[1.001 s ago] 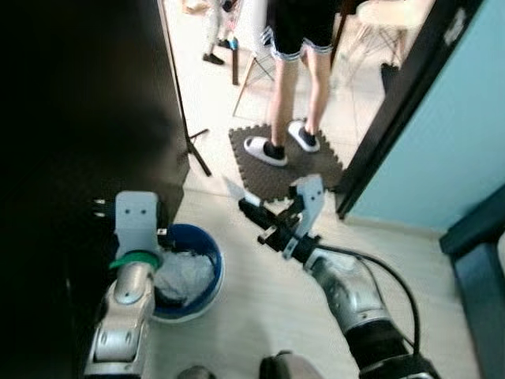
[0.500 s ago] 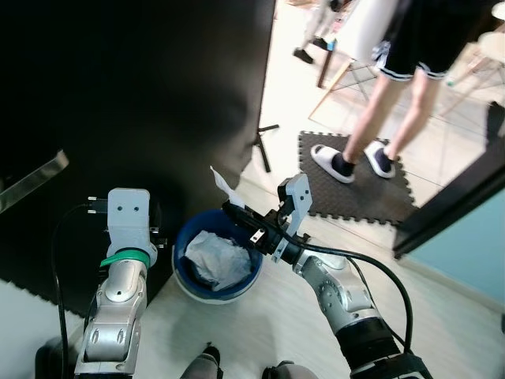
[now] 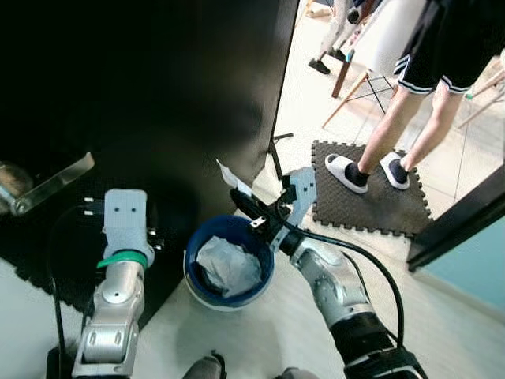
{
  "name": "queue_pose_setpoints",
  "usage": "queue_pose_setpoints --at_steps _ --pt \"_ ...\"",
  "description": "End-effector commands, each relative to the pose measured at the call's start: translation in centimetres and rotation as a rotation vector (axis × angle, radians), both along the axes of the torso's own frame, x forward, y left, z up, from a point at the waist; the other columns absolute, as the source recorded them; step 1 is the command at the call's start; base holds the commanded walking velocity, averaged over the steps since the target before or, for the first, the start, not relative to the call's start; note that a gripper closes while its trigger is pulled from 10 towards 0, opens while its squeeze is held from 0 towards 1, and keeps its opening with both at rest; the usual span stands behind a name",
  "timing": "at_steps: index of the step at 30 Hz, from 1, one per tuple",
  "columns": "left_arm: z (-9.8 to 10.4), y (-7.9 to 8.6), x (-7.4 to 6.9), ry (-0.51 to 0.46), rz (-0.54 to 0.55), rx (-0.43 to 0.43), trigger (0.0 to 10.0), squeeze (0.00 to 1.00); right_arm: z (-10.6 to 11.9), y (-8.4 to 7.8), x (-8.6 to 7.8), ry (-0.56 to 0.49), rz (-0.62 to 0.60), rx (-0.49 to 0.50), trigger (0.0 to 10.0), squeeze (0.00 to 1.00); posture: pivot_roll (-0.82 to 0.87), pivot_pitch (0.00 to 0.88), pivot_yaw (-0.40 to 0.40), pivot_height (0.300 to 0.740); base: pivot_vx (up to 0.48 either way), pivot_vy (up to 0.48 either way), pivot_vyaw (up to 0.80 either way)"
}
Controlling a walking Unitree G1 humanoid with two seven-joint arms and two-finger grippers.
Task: Clean up the room
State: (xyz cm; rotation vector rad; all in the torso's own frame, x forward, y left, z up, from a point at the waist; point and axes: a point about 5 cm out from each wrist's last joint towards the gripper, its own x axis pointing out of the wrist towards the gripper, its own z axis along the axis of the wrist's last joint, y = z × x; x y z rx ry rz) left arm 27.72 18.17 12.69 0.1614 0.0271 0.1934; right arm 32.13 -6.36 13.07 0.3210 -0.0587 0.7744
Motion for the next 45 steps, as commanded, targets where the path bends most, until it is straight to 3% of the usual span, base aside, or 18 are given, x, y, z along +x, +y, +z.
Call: queue_pose_setpoints --at_steps 1,19,23,25,28,32,42,45 --pt "-0.3 0.1 -0.2 0.015 0.001 0.005 10.0 0.0 -0.1 -0.4 0.3 0.003 -0.04 -0.009 10.0 0.0 0.02 0.093 0.005 0.714 0.48 0.0 0.0" --pt "-0.3 -0.3 0.0 0.026 -0.038 -0.004 10.0 0.0 -0.1 -0.6 0.6 -0.005 -0.081 -0.017 10.0 0.0 0.01 0.091 0.01 0.714 0.07 0.0 0.0" --pt "-0.4 -0.5 0.0 0.034 -0.07 -0.012 10.0 0.0 -0.6 -0.5 0.4 -0.011 -0.055 -0.063 10.0 0.0 0.01 0.085 0.012 0.714 0.0 0.0 0.0" --pt "-0.5 -0.8 -0.1 0.044 -0.103 -0.018 10.0 0.0 -0.9 -0.4 0.3 -0.01 -0.048 -0.088 10.0 0.0 0.02 0.084 0.012 0.714 0.0 0.0 0.0" --pt "-1.0 -1.7 -0.6 0.105 -0.256 -0.031 10.0 0.0 -1.9 -0.4 0.0 0.009 -0.051 -0.116 10.0 0.0 0.02 0.092 0.013 0.714 0.0 0.0 0.0" --pt "-1.1 -1.8 -0.9 0.148 -0.343 -0.043 10.0 0.0 -2.4 -0.4 0.1 0.032 -0.069 -0.134 10.0 0.0 0.02 0.099 0.014 0.714 0.0 0.0 0.0" --pt "0.0 -1.3 -1.6 0.194 -0.479 -0.004 10.0 0.0 -4.4 0.5 0.8 0.139 -0.079 -0.219 10.0 0.0 0.04 0.117 0.021 0.714 0.0 0.0 0.0" --pt "0.6 -1.5 -1.9 0.196 -0.518 -0.001 10.0 0.0 -4.5 1.3 1.1 0.17 -0.075 -0.186 10.0 0.0 0.05 0.131 0.024 0.714 0.0 0.0 0.0"
